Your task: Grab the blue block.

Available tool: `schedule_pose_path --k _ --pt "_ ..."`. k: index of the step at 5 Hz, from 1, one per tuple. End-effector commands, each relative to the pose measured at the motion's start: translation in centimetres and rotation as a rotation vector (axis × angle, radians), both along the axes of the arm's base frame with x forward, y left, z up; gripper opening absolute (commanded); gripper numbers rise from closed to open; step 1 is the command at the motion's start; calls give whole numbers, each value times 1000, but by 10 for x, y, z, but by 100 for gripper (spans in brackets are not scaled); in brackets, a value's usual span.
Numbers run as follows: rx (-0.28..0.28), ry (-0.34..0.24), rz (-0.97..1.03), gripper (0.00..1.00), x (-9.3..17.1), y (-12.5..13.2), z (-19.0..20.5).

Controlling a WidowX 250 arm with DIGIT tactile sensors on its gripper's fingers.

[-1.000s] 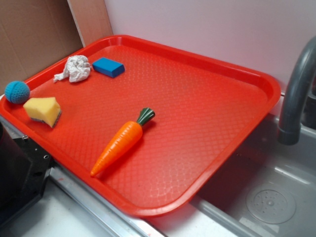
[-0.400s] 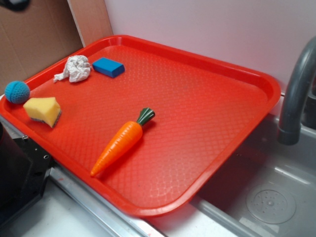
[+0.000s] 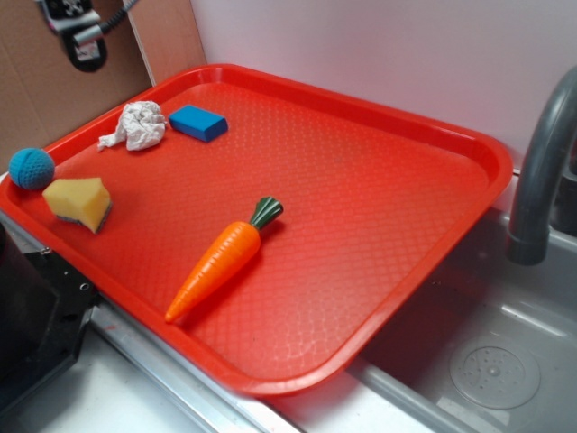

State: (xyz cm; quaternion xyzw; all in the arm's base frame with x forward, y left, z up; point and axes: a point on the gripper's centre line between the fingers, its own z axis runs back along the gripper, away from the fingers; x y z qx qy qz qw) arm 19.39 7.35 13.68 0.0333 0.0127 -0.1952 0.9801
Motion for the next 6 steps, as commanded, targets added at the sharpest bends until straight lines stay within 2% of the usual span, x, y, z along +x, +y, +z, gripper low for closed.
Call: schedule_pose_path --k 1,2,3,4,5,6 --pt "23 -40 -4 100 11 -1 9" --pt "23 -40 -4 100 11 -1 9" --pt "76 -71 -254 100 33 7 -23" --pt "54 -161 -501 100 49 6 -40" --pt "62 -180 -673 100 59 7 -63" --pt "9 -138 -676 100 75 16 -89"
